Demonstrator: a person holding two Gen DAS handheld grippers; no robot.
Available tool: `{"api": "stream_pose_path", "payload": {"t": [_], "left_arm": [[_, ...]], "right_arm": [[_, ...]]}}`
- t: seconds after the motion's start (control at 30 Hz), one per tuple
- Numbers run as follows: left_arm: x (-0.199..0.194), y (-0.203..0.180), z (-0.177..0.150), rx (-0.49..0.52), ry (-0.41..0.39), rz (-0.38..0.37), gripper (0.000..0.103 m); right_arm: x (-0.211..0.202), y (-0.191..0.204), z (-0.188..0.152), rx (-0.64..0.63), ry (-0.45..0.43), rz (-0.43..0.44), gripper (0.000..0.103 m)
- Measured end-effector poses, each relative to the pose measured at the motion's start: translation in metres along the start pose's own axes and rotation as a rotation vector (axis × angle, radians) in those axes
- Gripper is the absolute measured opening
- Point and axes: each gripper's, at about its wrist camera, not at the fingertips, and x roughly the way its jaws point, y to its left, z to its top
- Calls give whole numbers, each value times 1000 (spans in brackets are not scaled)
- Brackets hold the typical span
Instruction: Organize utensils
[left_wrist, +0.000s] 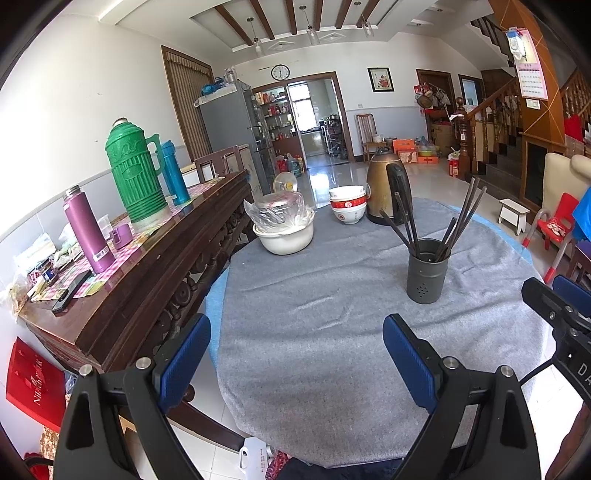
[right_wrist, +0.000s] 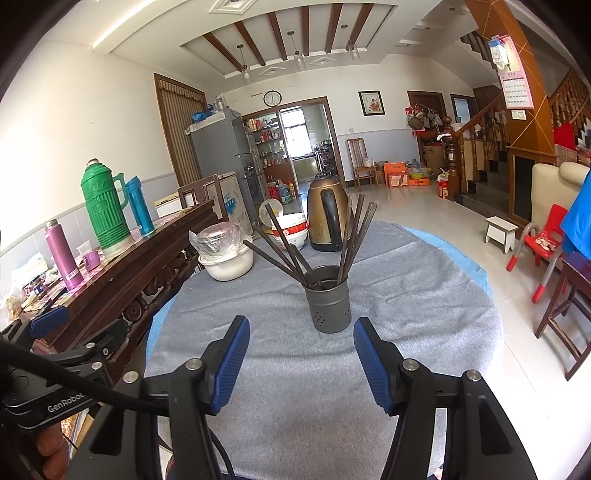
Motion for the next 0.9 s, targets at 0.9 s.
{"api": "stream_pose_path", "payload": {"t": [0.9], "left_arm": [[77,-24,32,-26,92,-35,94]], "right_arm": [[51,-12,38,-95,-24,-82,63]]}}
